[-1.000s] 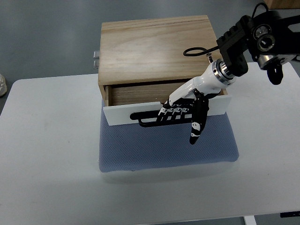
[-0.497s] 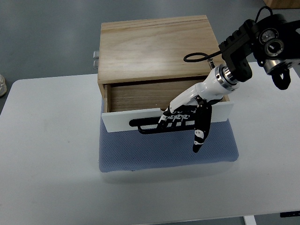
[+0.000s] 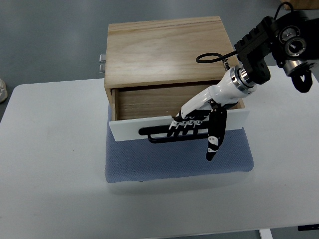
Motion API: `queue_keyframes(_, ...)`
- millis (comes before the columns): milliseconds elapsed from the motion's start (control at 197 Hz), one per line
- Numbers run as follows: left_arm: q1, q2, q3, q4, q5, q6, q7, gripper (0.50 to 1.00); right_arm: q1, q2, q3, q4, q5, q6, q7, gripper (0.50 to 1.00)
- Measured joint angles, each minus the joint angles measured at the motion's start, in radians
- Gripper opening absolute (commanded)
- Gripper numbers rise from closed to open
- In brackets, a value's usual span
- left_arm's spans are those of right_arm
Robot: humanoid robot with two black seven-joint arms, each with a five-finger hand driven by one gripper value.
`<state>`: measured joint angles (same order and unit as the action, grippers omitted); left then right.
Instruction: Open wood drawer with right hand
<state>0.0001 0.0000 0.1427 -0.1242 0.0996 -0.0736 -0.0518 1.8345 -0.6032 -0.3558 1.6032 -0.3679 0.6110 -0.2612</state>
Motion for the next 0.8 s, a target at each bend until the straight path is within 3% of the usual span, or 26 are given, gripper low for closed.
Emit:
queue_keyframes(624,0.000,0.000,0.000,0.000,0.000,0.000,0.000,1.000,0.005,-0.044,0.073,-0.012,0.048,0.000,0.004,0.940)
queue_keyframes(802,0.000,0.000,0.000,0.000,0.000,0.000,0.000,1.000,0.003,-0.073,0.147,-0.061,0.132,0.000,0.004,0.940)
